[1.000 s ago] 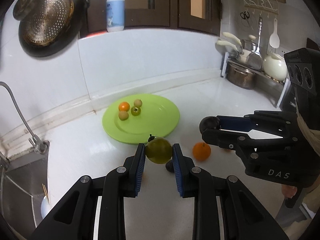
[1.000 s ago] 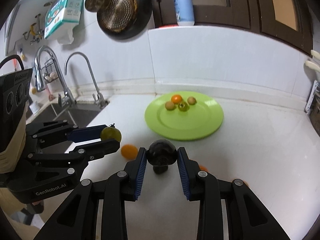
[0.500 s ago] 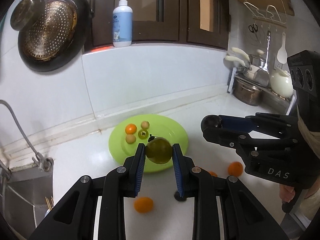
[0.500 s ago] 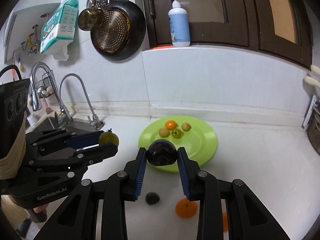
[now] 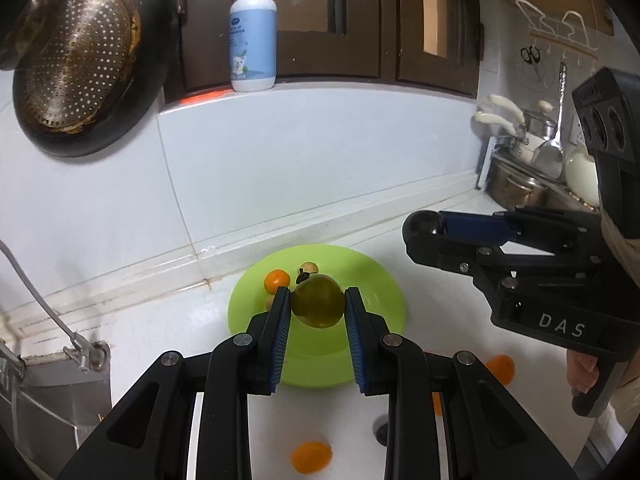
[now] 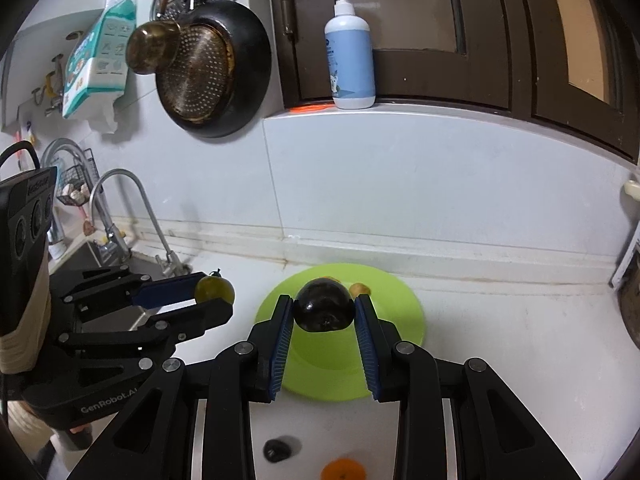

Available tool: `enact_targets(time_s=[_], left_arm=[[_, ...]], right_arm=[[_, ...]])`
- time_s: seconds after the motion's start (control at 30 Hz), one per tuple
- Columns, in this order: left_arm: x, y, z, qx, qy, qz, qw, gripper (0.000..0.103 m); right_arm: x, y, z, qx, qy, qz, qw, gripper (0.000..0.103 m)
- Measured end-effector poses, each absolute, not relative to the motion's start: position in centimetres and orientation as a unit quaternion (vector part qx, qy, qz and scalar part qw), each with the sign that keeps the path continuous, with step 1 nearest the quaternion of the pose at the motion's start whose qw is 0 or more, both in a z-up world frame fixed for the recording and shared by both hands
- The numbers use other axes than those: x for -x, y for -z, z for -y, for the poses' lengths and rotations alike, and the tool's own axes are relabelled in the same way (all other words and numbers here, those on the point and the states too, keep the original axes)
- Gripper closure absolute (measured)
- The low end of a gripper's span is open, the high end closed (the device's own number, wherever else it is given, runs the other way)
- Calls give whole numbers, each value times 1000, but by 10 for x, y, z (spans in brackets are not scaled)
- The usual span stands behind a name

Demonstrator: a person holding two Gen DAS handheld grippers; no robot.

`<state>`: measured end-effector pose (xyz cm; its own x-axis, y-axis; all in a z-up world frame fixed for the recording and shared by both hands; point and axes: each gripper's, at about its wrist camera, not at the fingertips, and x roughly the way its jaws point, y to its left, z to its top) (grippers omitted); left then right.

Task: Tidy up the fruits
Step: 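Carry both fruits onto the green plate and open both tools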

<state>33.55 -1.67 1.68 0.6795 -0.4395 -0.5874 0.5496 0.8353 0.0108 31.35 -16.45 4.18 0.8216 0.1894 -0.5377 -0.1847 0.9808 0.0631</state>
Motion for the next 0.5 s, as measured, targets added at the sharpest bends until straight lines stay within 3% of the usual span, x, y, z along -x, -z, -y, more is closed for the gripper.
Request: enact_targets(time_s=[0.5], left_arm=[[-398,30,33,-73,254,-380,886,76]], right_arm=[[-396,5,180,-24,-89,-366,926,71]])
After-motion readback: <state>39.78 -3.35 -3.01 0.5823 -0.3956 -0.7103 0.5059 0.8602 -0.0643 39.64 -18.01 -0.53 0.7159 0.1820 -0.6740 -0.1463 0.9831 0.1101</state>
